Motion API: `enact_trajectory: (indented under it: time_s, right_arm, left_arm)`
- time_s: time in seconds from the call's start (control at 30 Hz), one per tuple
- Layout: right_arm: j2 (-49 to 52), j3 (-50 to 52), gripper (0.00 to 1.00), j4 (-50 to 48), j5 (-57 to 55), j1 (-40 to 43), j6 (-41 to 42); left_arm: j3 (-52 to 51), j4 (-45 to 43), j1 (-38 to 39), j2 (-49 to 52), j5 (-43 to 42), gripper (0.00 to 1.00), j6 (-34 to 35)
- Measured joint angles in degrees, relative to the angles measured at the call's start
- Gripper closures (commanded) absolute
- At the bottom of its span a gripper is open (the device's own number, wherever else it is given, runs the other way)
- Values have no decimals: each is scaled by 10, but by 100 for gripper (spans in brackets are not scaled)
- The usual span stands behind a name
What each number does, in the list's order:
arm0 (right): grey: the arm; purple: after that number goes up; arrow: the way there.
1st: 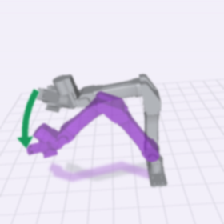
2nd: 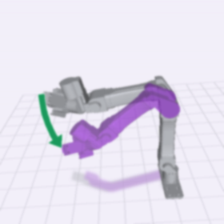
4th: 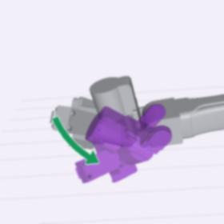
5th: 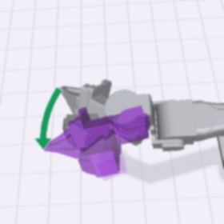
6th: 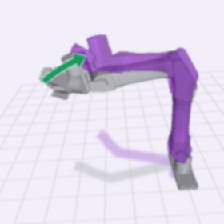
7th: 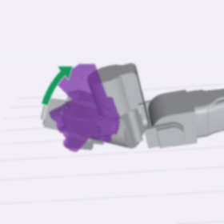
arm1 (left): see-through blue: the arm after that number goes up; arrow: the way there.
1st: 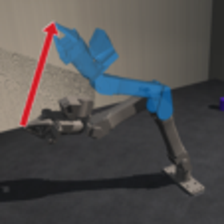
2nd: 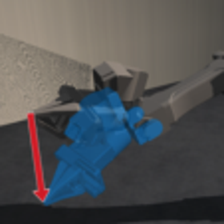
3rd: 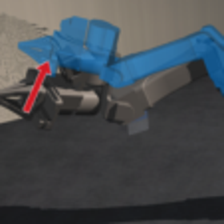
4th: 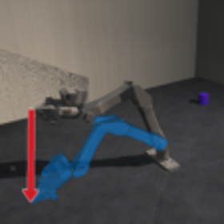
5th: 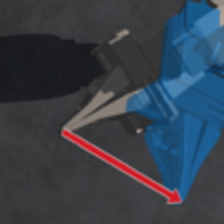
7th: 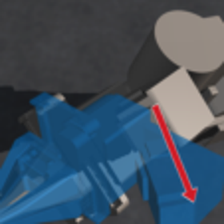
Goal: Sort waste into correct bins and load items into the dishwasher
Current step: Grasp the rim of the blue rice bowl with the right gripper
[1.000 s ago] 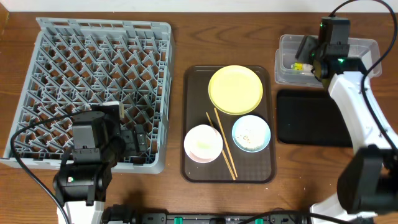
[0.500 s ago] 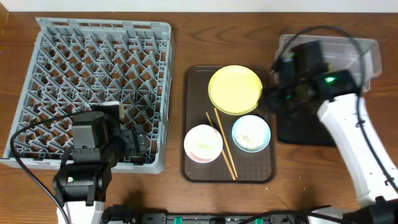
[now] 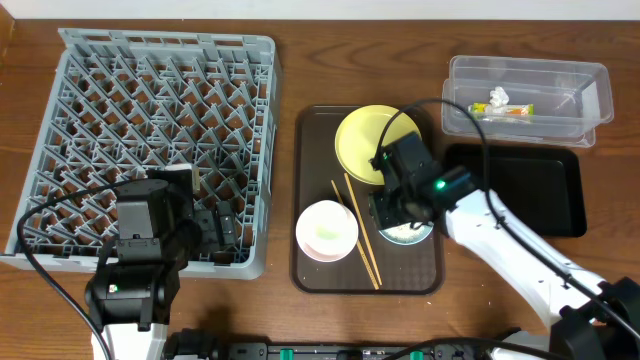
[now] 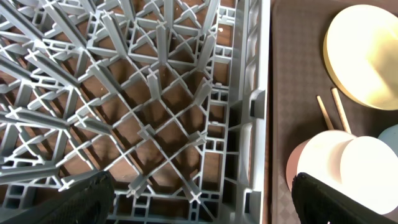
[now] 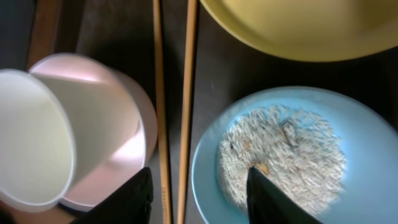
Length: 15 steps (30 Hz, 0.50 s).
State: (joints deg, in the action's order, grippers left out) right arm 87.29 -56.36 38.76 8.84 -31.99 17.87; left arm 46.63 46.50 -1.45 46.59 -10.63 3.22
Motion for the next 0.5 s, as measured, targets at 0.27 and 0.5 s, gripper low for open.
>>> enact_trajectory:
  time_s: [0.27, 0.5]
  right_arm:
    - [0, 66, 58, -93, -37, -13, 79]
    - [8, 82, 59, -116, -61, -14, 115]
  left_arm:
    - [0, 0, 0, 0, 0, 7, 0]
    - [0, 0, 0, 0, 0, 7, 0]
